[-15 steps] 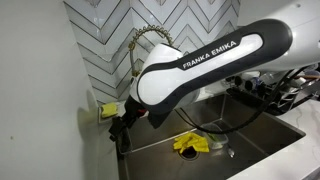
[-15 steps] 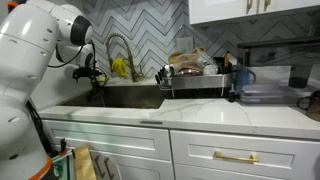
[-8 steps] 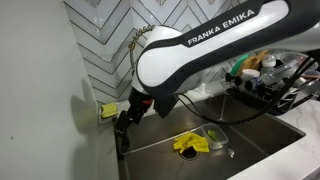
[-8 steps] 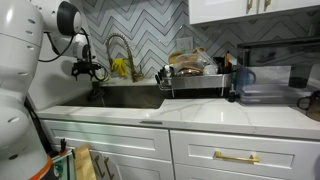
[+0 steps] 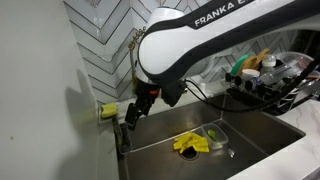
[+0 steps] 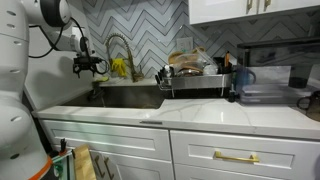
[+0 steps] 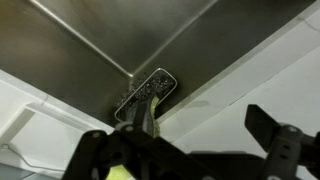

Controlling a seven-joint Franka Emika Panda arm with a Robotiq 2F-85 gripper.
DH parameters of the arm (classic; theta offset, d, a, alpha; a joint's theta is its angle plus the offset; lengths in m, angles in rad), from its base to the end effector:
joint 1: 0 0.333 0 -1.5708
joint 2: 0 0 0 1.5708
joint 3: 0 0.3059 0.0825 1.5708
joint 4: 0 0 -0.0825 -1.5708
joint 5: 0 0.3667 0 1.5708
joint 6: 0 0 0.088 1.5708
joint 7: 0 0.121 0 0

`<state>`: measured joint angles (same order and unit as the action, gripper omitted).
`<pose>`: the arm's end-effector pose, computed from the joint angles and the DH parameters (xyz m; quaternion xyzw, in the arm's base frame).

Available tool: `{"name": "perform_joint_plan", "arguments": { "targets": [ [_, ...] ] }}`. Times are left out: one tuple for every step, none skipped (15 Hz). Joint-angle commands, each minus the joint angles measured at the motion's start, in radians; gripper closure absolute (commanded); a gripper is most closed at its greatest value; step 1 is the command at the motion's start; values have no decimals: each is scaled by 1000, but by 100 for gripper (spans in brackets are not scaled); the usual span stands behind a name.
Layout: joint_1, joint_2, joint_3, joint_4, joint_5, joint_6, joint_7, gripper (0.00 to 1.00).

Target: Pick up a green sponge on the left of the tap and put it in the sponge holder on the left side of the sink

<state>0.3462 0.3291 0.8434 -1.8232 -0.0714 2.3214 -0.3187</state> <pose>0.2726 0.5680 0.4227 -0.7254 -0.6680 -0.0889 0.1401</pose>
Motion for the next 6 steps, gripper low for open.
{"name": "perform_joint_plan", "arguments": {
  "targets": [
    [62, -68, -74, -29, -80, 21, -8, 0],
    [55, -30, -68, 4, -22, 1, -15, 0],
    [66, -38, -79, 4, -40, 3, -14, 0],
    [72, -43, -84, 4, -49, 3, -13, 0],
    [75, -46, -87, 4, -54, 3, -13, 0],
    [77, -47, -89, 3, -56, 3, -13, 0]
  ]
}}
